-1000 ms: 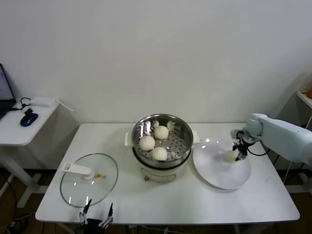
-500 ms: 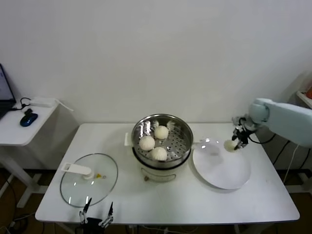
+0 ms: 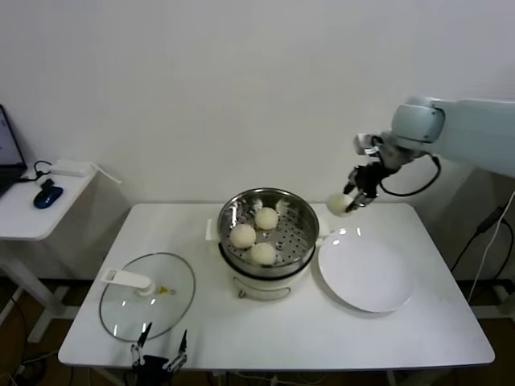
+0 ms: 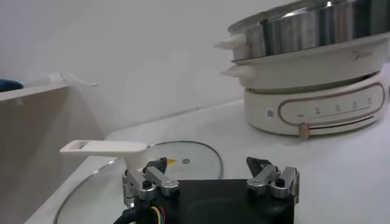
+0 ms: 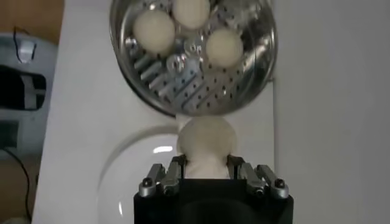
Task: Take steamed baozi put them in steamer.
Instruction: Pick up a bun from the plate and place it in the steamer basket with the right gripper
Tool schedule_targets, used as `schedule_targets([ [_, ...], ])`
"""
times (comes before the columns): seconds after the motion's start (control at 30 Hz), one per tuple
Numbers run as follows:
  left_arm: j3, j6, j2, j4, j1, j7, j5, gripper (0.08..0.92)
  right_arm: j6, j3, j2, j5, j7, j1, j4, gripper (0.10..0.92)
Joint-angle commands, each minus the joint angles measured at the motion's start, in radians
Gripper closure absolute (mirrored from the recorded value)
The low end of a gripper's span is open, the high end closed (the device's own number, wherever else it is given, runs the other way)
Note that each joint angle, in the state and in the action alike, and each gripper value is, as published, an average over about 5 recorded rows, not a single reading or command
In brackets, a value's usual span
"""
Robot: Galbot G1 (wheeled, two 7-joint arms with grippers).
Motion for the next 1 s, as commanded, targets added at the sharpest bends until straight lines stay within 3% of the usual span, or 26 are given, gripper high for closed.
schedule_targets([
  [0.03, -0.004, 0.003, -0.002, -0.006, -0.004, 0.0, 0.001, 0.177, -0.176, 0.092, 0.147, 0.15, 0.179, -0.083, 0.086, 0.535],
  [0.43, -0.008, 0.006, -0.011, 0.011, -0.016, 0.0, 0.0, 0.177, -0.194, 0.209, 0.197, -0.028, 0.243, -0.404, -0.103, 0.529],
  [1.0, -0.012, 0.012, -0.013, 0.012, -0.026, -0.001, -0.002, 0.177, -0.174, 0.256, 0.201, -0.037, 0.263, -0.42, -0.16, 0.513],
])
